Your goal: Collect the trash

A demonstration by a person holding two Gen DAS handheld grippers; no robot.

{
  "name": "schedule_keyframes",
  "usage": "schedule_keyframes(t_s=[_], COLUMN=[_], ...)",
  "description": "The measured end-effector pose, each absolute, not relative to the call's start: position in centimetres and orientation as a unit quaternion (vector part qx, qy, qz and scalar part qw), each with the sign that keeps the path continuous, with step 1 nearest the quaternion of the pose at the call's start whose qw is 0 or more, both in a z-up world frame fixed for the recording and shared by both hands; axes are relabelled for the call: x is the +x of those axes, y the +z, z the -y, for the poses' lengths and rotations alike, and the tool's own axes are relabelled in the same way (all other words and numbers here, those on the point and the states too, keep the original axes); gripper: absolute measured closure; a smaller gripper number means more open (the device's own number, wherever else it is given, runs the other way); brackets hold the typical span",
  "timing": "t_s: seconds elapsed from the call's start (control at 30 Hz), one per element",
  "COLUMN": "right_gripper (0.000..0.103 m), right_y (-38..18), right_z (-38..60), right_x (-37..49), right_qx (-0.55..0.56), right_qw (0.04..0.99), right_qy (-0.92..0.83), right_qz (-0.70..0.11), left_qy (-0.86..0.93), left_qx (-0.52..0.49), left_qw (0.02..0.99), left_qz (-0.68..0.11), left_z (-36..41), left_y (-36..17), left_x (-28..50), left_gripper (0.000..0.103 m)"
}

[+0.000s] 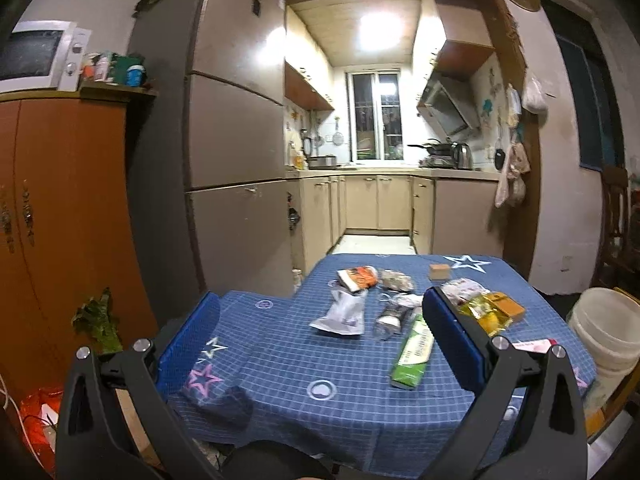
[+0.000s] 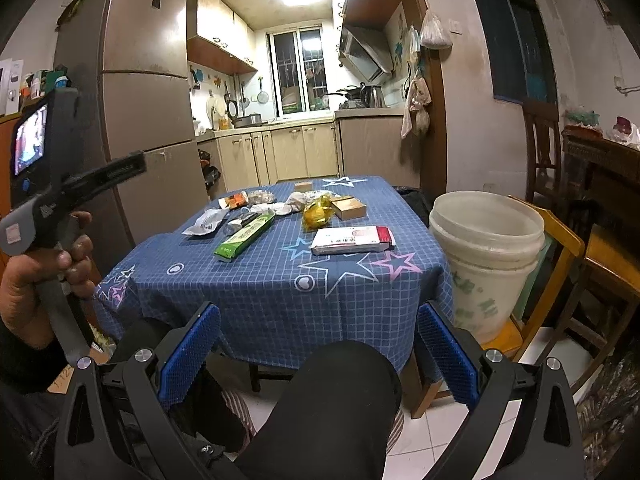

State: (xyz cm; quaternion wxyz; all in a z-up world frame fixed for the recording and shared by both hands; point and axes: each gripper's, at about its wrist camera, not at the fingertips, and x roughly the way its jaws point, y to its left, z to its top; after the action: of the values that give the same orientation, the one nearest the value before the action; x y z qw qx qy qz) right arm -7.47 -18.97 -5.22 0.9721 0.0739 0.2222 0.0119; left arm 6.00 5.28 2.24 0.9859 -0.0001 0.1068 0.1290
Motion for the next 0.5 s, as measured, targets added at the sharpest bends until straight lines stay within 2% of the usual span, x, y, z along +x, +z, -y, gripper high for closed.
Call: schedule_keyframes(t_s=[0.5], right_gripper=[0.005], right_y=[-5.1], right_z=[19.1], right_x=[-7.6], right_qx=[0.072], right_qw=[0.973], right_qy=[0.009], right_qz=[-0.220], left_qy=[0.114], left_qx=[0.006], left_qw=[0.987], left_qz=[-0.112], left_z=[-5.4], left_y=[1.4], left_x=[5.9], left_gripper=[0.005])
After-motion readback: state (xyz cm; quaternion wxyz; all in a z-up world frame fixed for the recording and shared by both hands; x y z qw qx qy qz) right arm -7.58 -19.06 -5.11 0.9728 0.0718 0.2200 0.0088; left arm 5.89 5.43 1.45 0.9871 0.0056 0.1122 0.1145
